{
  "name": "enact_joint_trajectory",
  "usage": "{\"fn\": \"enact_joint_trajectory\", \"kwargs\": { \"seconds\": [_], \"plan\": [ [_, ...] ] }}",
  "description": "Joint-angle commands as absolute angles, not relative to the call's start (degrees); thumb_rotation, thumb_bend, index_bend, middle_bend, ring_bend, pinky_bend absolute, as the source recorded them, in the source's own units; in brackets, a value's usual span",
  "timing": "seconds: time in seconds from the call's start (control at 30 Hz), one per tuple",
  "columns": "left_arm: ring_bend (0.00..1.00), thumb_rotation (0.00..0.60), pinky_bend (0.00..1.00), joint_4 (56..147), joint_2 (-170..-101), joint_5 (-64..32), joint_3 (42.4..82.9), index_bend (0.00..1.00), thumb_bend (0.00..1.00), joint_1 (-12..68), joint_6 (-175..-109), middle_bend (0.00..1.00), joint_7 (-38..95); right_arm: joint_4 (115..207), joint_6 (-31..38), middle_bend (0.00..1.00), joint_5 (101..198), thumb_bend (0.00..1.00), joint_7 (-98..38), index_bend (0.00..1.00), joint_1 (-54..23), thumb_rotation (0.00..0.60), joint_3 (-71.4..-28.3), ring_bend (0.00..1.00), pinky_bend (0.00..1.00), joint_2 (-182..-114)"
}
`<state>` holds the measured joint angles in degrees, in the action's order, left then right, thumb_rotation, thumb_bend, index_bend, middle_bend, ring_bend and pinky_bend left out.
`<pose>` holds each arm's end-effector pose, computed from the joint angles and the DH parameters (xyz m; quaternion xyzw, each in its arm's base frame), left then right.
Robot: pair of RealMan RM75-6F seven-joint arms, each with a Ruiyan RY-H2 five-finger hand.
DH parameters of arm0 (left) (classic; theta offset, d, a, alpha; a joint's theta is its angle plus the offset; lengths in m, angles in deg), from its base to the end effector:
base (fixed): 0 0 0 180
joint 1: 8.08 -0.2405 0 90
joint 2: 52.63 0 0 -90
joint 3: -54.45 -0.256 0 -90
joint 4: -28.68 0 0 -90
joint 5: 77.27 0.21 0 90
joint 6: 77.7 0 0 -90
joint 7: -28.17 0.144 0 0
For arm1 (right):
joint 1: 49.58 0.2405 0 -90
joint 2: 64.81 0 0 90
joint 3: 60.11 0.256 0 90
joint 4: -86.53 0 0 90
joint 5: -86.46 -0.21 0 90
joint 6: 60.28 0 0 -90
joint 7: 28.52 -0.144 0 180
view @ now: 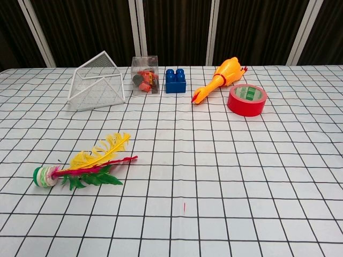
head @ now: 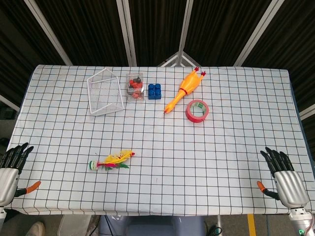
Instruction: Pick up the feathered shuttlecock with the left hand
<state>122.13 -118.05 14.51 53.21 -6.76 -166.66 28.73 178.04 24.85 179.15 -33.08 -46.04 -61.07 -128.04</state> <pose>-0.3033 0.1463 0.1443 -0.6062 -0.3955 -0.3979 0.5638 -0.3091 -0.1590 0.1498 0.6261 -0.4047 0.3949 0.5369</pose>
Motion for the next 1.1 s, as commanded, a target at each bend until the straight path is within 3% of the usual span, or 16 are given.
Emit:
{"fn": "enact_joint_trajectory", "kwargs": {
  "seconds": [0.03,0.4,0.7,1.0,1.1],
  "plan": [
    [0.00,0.600,0.00,122.1,-118.0,14.4,53.2,0.00,0.14,-6.7,-166.5,0.00,28.9,178.0,24.8,0.00,179.1,0.34,-33.1,0.00,-46.0,0.600,-61.1,0.00,0.00,-128.0],
    [0.00,0.600,0.00,123.9,-117.7,13.4,53.0,0.00,0.14,-5.9,-164.0,0.00,30.9,178.1,24.8,0.00,179.3,0.34,-33.2,0.00,-46.0,0.600,-61.1,0.00,0.00,-128.1],
    [0.00,0.600,0.00,132.9,-118.6,8.1,56.8,0.24,0.25,0.0,-155.7,0.00,40.1,178.4,24.4,0.00,179.1,0.34,-33.4,0.00,-45.9,0.600,-61.1,0.00,0.00,-128.0],
    [0.00,0.600,0.00,137.9,-128.1,-2.0,61.9,0.30,0.29,7.5,-149.1,0.01,58.3,178.5,24.4,0.00,178.8,0.34,-34.0,0.00,-45.9,0.600,-61.1,0.00,0.00,-127.8],
    [0.00,0.600,0.00,137.6,-133.3,-6.3,63.1,0.32,0.35,9.9,-148.1,0.03,63.9,178.6,24.4,0.00,178.8,0.34,-34.3,0.00,-45.9,0.600,-61.1,0.00,0.00,-127.7]
  ]
}}
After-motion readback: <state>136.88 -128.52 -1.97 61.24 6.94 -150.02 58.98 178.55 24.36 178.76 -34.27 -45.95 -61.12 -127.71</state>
